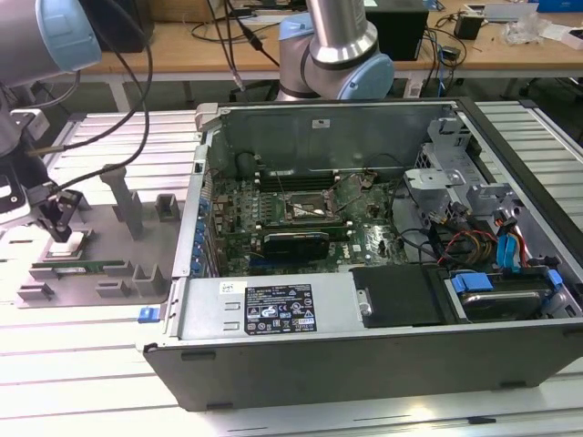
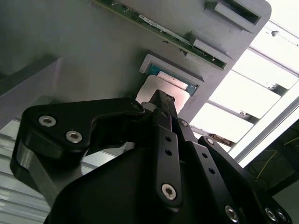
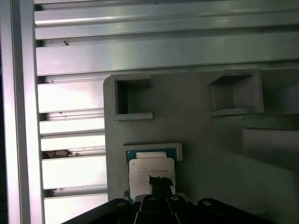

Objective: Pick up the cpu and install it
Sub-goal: 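Pick up the cpu and move it towards the insertion slot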

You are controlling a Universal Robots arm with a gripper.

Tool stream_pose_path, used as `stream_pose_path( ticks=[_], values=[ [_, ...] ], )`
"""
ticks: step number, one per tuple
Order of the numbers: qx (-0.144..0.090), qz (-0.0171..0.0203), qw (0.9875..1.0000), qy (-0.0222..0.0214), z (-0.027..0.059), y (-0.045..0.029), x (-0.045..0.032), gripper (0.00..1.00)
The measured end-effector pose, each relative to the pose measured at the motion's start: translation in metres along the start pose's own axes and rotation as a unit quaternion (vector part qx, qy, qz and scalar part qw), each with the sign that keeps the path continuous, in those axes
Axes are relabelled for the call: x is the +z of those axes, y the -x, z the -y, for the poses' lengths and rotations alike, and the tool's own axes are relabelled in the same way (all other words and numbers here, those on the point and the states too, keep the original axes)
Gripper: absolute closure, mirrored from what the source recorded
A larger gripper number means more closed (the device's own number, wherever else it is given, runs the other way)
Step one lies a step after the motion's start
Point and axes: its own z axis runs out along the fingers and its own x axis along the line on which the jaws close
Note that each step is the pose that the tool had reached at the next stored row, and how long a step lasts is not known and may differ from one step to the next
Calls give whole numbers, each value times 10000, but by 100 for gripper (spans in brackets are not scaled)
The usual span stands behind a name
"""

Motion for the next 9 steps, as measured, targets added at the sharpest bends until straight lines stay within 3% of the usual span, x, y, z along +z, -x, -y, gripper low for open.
stream_pose_path(
  ticks=[9],
  values=[
    [-1,-1,10000,-1,3,-1,11,89]
  ],
)
